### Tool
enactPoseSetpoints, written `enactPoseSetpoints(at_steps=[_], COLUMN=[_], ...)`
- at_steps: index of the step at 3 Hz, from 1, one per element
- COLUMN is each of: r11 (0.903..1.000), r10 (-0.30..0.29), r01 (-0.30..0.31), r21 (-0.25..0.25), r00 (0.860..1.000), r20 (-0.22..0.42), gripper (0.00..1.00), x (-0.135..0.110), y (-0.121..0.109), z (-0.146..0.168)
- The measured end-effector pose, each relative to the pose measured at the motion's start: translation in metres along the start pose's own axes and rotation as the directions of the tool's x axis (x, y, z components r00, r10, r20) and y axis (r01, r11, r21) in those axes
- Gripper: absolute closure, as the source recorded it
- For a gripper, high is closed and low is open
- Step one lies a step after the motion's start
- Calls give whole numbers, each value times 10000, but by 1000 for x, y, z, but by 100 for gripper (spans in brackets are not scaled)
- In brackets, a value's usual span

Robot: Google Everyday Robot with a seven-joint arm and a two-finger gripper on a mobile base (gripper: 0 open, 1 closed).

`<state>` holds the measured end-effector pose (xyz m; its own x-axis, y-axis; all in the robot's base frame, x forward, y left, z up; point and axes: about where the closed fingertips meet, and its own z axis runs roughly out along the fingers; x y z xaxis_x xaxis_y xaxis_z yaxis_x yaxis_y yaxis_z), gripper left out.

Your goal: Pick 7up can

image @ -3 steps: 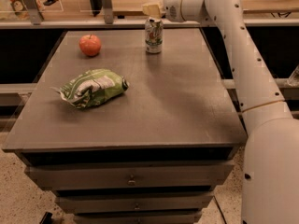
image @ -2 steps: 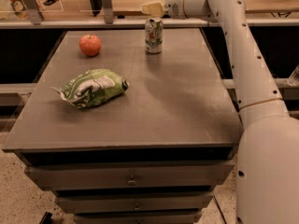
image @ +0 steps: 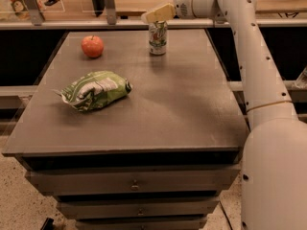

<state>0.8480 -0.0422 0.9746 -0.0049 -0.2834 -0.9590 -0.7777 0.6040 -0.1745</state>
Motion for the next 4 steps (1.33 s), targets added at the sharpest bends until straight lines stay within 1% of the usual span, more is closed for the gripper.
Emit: enactPoseSetpoints(at_steps=[1, 2, 3, 4], r11=[9999, 9999, 10000, 9971], r10=[-159, -147, 56, 763], r01=[161, 149, -62, -757], r21=[38, 32, -72, 113], r00=[9994, 9982, 9970, 9953], r20=[-313, -589, -775, -599], gripper=[0, 0, 0, 0], x=[9, 20, 29, 39], y=[-1, 0, 5, 9], z=[-3, -7, -5, 2])
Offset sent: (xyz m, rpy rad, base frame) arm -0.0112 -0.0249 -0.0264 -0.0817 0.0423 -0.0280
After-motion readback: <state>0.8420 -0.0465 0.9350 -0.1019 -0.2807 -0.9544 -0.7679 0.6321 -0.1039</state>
